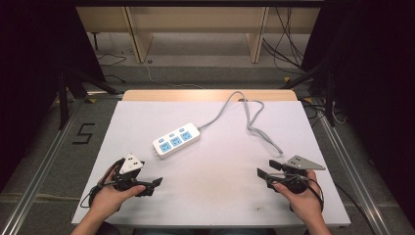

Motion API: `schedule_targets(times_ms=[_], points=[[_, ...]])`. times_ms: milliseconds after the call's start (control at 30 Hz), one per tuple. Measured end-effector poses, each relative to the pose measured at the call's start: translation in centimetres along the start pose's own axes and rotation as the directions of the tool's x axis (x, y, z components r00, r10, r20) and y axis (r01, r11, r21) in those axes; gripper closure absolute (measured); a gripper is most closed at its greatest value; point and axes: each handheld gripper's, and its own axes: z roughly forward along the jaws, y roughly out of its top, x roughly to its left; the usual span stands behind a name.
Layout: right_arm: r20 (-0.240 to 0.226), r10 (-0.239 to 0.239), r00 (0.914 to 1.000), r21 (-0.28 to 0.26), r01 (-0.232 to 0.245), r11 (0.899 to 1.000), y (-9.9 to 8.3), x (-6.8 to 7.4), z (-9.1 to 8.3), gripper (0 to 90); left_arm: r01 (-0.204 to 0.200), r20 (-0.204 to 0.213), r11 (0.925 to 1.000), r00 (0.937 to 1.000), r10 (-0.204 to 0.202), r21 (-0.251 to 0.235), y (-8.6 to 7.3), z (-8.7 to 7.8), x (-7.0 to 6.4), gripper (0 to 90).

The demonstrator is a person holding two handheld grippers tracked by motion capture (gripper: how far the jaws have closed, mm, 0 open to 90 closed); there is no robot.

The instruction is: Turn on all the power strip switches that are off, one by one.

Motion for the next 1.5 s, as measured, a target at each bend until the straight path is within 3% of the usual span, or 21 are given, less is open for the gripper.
schedule_targets(times_ms=[233,267,333,367,400,533,633,1033,1333,1500], points=[[-0.002,-0.013,0.9999,0.01,0.013,1.0,-0.1,0.2,0.1,36.9,-0.02,-0.036,0.9996,0.9991,0.021,0.022,0.0,0.2,0.0,16.2],[-0.004,-0.019,0.9998,0.01,0.019,1.0,0.0,0.3,0.2,36.9,-0.021,-0.073,0.999,0.997,0.023,0.04,0.1,0.1,0.1,27.8],[-0.005,-0.017,0.9998,0.015,0.017,1.0,0.0,0.4,0.2,37.0,-0.016,-0.092,0.9991,0.9955,0.02,0.039,0.3,0.0,0.2,59.4],[-0.008,-0.021,0.9997,0.014,0.021,1.0,0.0,0.5,0.3,36.9,-0.009,-0.086,0.9988,0.9962,0.013,0.047,0.5,-0.2,0.2,68.0],[-0.009,-0.021,0.9997,0.016,0.021,1.0,0.0,0.5,0.3,36.9,0.005,-0.038,0.9984,0.9993,-0.003,0.056,0.8,-0.4,0.3,74.9],[-0.013,-0.026,0.9996,0.027,0.026,0.999,-0.1,0.6,0.5,37.0,-0.038,-0.047,0.9946,0.998,0.043,0.096,0.9,-0.2,0.2,88.4],[-0.015,-0.031,0.9994,0.033,0.032,0.999,-0.1,0.7,0.6,37.2,-0.037,-0.023,0.9917,0.9989,0.041,0.123,1.1,-0.1,0.1,89.4],[-0.035,-0.055,0.9979,0.048,0.057,0.997,-0.2,1.4,1.1,37.1,-0.04,-0.021,0.995,0.9989,0.043,0.092,3.0,0.9,0.5,89.4],[-0.034,-0.058,0.9977,0.054,0.06,0.997,-0.3,1.5,1.1,36.9,-0.065,-0.02,0.9924,0.9975,0.068,0.104,4.2,1.7,0.7,89.4],[-0.038,-0.059,0.9975,0.053,0.061,0.997,-0.3,1.6,1.1,36.8,-0.049,-0.016,0.9918,0.9985,0.052,0.118,4.9,2.3,1.0,89.4]])
